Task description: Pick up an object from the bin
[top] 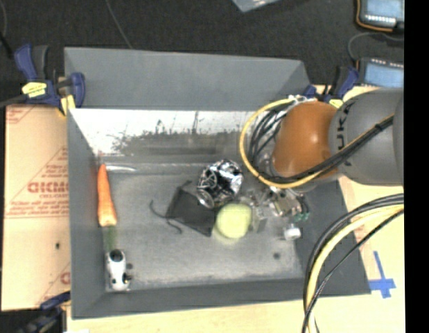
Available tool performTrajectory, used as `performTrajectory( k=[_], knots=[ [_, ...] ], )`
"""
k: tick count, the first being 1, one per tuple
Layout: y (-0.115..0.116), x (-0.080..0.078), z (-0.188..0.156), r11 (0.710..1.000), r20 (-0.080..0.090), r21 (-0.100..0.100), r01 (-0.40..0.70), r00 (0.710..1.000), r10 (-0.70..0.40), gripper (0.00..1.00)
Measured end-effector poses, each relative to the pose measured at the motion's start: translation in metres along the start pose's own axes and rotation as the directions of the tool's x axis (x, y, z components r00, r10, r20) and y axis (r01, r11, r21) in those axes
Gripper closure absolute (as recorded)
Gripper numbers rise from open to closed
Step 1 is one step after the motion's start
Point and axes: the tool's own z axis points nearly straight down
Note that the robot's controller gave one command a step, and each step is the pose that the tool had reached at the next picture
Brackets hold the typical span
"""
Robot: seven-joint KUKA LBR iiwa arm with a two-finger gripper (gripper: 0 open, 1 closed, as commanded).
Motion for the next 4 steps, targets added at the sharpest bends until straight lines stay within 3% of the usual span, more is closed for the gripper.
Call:
performTrajectory(
  k=[1,3,4],
  knots=[
    [0.0,0.0,0.0,1.0,0.0,0.001,0.001,1.0,-0.001,1.0],
    [-0.009,-0.003,-0.058,1.0,0.001,0.002,-0.012,1.0,0.012,1.0],
    [-0.012,-0.015,-0.071,1.0,0.01,0.006,-0.01,1.0,0.01,1.0]
  ],
)
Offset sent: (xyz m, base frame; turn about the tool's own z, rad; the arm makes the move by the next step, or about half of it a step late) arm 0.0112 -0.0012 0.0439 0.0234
